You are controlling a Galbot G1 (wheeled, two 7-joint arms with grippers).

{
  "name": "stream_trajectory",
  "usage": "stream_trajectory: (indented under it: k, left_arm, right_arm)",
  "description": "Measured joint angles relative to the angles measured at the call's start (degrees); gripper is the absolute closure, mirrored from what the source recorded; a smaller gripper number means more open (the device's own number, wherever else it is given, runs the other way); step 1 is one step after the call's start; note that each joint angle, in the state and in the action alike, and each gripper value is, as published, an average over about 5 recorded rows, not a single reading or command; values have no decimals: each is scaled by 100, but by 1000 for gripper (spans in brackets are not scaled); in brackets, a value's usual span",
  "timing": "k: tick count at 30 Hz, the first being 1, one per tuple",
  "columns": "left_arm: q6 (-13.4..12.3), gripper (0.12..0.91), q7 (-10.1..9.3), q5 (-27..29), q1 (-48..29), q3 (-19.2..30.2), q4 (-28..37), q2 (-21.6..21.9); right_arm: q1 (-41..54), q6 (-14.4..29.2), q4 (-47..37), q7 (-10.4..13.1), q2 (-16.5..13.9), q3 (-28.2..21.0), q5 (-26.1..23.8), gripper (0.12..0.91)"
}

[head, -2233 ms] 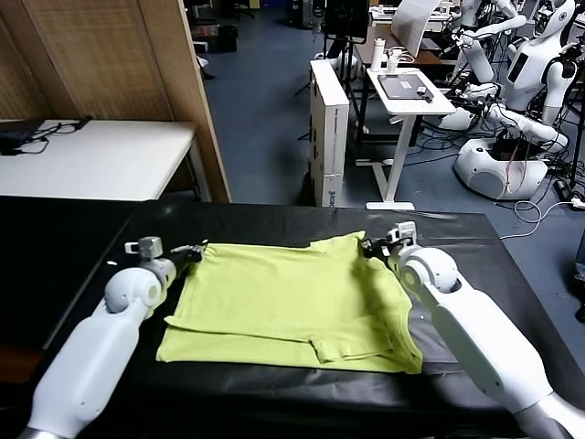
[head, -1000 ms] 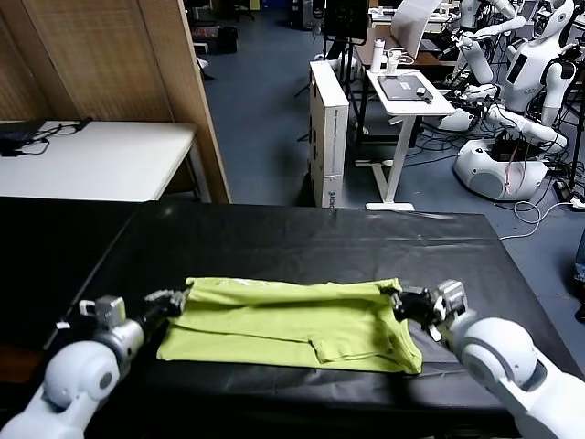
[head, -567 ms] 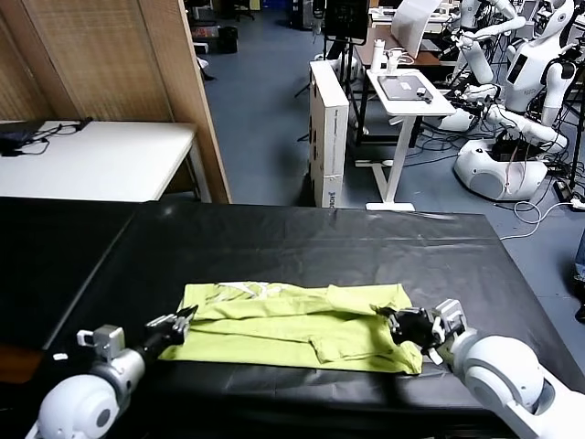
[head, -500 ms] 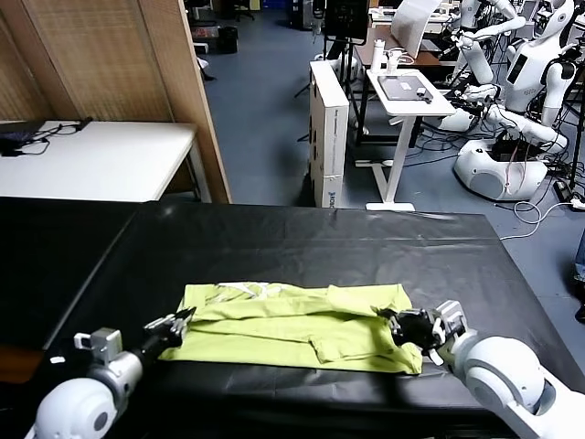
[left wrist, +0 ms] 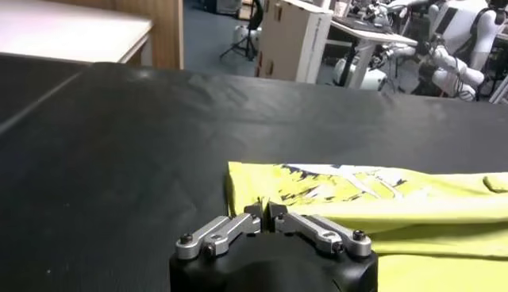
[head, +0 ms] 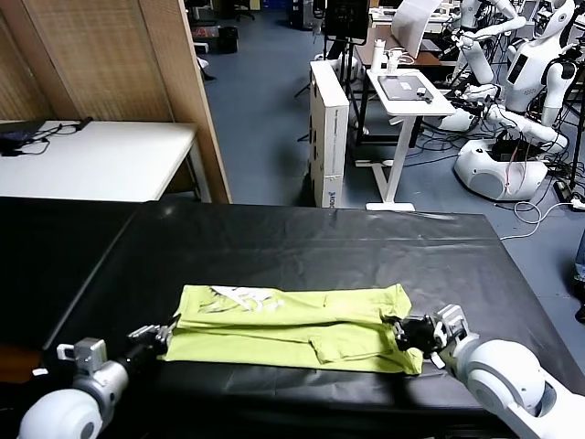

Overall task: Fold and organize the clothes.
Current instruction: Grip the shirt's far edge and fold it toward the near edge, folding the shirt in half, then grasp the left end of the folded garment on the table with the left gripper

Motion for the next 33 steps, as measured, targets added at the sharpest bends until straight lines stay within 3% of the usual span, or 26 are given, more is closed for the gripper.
stream_trajectory:
  k: [3, 7, 11, 14, 18, 21, 33]
  left_arm:
    - [90, 703, -61, -30, 28, 14, -24, -33]
    - [172, 464, -81, -35, 41, -7, -83, -49]
    - [185, 222, -83, -14, 60, -93, -155, -21]
    - [184, 139, -88, -9, 21, -170, -162, 11]
    - [182, 124, -161, -27, -150, -232, -83, 20]
    - [186, 123, -219, 8, -387, -163, 42, -14]
    - [175, 123, -176, 263, -1462, 451, 714, -383]
  right_arm:
    - [-50, -33, 36, 30, 28, 5, -3, 885]
    - [-133, -78, 102, 82, 44, 88, 15, 828]
    - [-280, -93, 223, 78, 37, 286, 81, 620]
    - [-405, -96, 343, 78, 49, 474, 174, 430]
    - [-526, -66, 479, 73, 138, 795, 306, 197]
    - [-495, 37, 456, 124, 271, 1011, 281, 130]
    - [179, 358, -521, 206, 1275, 853, -311, 118]
